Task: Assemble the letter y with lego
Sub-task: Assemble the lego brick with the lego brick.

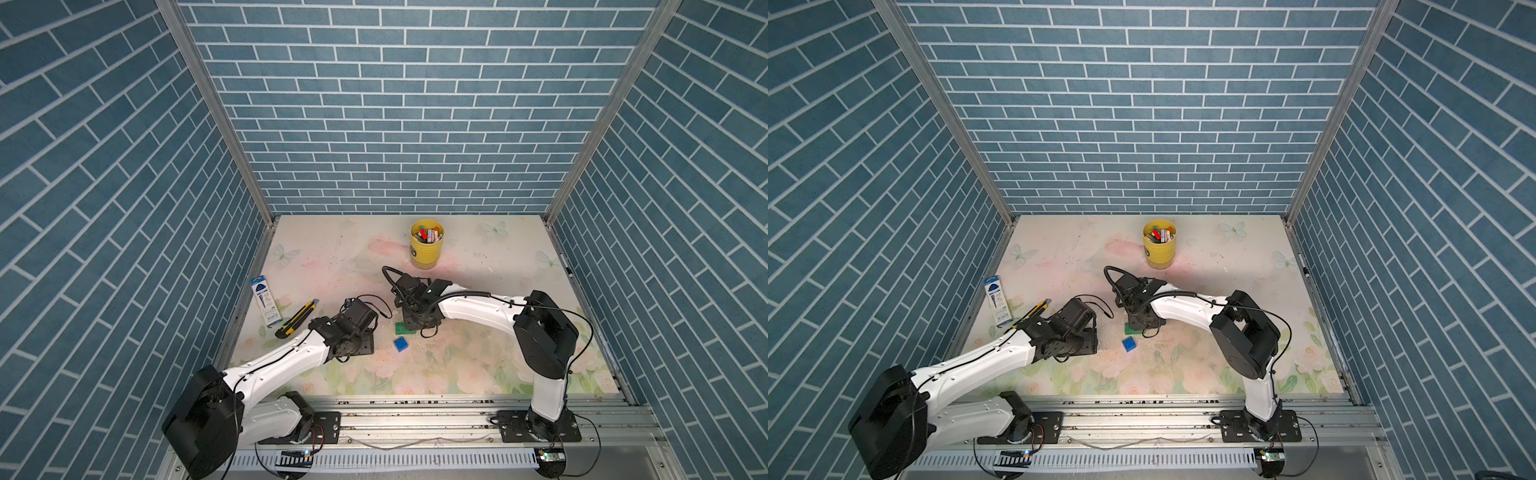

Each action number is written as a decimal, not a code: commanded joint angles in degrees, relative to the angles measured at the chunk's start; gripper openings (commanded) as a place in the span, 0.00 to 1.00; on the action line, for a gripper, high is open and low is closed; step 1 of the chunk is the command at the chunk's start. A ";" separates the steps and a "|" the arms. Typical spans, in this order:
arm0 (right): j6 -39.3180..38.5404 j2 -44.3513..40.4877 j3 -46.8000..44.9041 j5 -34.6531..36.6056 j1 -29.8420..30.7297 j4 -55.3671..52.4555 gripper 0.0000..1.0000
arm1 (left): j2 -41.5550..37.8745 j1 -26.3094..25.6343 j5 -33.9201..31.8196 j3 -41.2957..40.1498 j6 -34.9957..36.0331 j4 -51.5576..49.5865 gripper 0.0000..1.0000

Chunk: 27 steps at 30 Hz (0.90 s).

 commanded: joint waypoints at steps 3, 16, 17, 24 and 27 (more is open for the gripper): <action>1.36 2.16 -4.49 2.60 0.93 -0.36 0.05 | -3.01 0.26 -0.61 -2.70 -0.81 1.38 0.66; -2.50 -2.28 -9.71 6.98 -0.59 -0.55 0.05 | -3.71 0.17 -0.02 -3.34 -3.94 4.44 0.66; -2.57 -2.65 -10.04 6.86 -0.59 0.02 0.05 | -3.52 0.09 0.14 -3.29 -4.15 4.85 0.66; -2.67 -4.14 -12.20 1.48 -0.46 7.52 0.06 | -2.41 -0.18 0.33 -2.71 -4.88 5.88 0.66; -1.76 -4.88 -13.08 1.00 0.07 9.97 0.06 | -2.57 -0.48 0.08 -2.72 -5.19 5.92 0.65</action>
